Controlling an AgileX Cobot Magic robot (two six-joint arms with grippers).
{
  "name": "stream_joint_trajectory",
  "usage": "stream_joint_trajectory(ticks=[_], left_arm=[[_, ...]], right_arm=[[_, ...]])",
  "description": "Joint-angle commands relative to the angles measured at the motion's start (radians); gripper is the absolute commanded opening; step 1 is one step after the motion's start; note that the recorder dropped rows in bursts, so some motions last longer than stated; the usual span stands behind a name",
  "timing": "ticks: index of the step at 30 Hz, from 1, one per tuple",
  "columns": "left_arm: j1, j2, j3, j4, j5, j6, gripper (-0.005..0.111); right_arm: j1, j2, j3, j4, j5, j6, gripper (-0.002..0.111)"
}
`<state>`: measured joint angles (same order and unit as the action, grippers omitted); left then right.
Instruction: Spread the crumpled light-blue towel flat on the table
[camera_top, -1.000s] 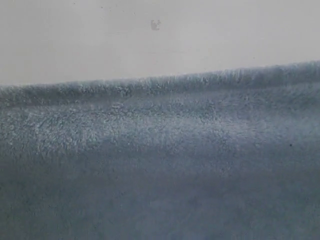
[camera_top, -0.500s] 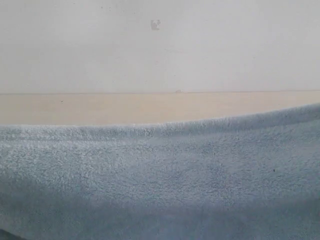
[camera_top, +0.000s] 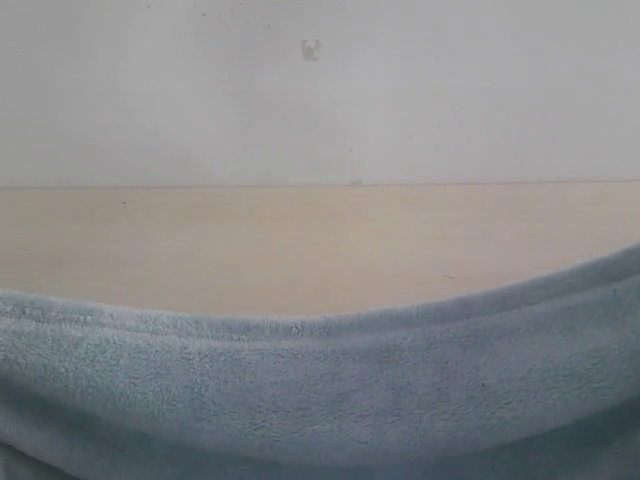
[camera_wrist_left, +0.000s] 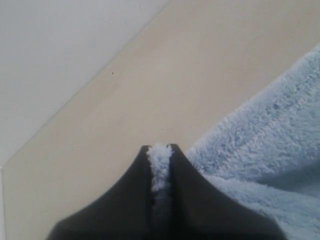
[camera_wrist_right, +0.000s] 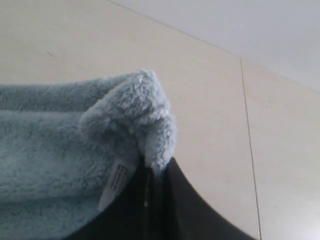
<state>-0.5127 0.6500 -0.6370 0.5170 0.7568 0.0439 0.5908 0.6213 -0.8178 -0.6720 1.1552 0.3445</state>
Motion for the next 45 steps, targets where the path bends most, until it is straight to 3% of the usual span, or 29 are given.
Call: stream_joint_trajectory(ticks=[1, 5, 18, 27, 35, 41, 45], left_arm=[[0.004, 0.043, 0.004, 0.034, -0.004, -0.016, 0.004], [0.004, 0.053, 0.004, 0.096, 0.026, -0.089, 0.004], [0.004, -0.057, -0.049, 0.126, 0.054, -0.118, 0.004], [0.004, -0.224, -0.198, -0.07, 0.074, 0.023, 0.004], [0.004, -0.295, -0.239, -0.122, 0.247, 0.066, 0.004], [0.004, -0.245, -0.223, -0.111, 0.139, 0.099, 0.004], [0.004, -0.253, -0.26, -0.218, 0.348, 0.092, 0.004]], right_arm=[[-0.001, 0.075, 0.082, -0.072, -0.101, 0.109, 0.0], [-0.001, 0.087, 0.112, -0.098, -0.168, 0.205, 0.0], [-0.001, -0.097, 0.104, -0.101, -0.104, 0.171, 0.0], [-0.001, -0.253, 0.063, -0.093, -0.042, 0.112, 0.0], [-0.001, -0.276, -0.034, -0.099, 0.027, -0.026, 0.0], [-0.001, -0.145, -0.043, -0.19, 0.007, -0.016, 0.0], [-0.001, -0.214, -0.06, -0.039, -0.024, -0.018, 0.0]])
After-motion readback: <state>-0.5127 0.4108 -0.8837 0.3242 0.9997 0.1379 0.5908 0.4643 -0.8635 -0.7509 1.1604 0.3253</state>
